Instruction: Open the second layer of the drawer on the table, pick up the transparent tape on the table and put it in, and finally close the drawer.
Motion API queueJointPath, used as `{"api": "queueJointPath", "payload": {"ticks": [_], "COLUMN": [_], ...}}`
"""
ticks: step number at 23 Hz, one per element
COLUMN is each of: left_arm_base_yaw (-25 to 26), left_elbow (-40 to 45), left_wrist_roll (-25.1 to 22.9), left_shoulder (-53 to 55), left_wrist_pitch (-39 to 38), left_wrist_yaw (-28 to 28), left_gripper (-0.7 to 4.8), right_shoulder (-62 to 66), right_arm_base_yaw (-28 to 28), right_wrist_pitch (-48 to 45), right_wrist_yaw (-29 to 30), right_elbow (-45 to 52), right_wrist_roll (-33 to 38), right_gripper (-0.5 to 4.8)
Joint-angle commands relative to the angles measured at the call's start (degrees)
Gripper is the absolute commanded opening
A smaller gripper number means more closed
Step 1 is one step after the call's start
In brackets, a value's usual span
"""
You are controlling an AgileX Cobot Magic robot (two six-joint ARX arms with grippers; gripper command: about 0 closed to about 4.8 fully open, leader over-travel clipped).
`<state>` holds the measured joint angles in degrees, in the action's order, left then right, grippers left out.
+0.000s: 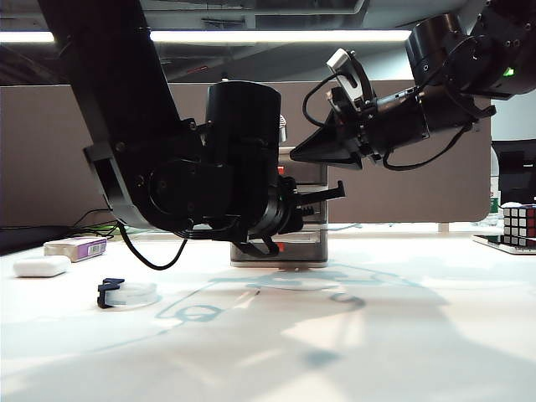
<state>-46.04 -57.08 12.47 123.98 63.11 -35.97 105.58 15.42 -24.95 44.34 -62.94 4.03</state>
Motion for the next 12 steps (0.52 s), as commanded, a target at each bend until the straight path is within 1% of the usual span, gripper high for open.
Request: {"api": "queueJointPath", "payload": {"ticks": [1,6,12], "left_arm_base_yaw": [-0.4,-1.1,-1.5], "left_elbow": [0.1,0.1,1.4], "left_wrist_roll": [0.0,-0.1,0.0], "left_shoulder": [0.0,0.0,-0.3], "left_wrist_pitch": [-1.7,-1.8,-1.7], "left_wrist_yaw": [0.5,1.1,1.0], "left_gripper": [-0.06,-0.06,-0.06], "right_shoulder": [0.0,0.0,0.0], "right_arm_base_yaw": [-0.2,-0.2,-0.2], "right_wrist_pitch": [-0.3,-0.5,-0.5], "right_wrist_yaw": [-3.8,-7.2,-7.3], "right_elbow": [-0.2,-0.2,-0.2], "right_wrist_roll": [-0.2,-0.2,-0.2], "right_gripper": [-0.05,-0.05,-0.05]}}
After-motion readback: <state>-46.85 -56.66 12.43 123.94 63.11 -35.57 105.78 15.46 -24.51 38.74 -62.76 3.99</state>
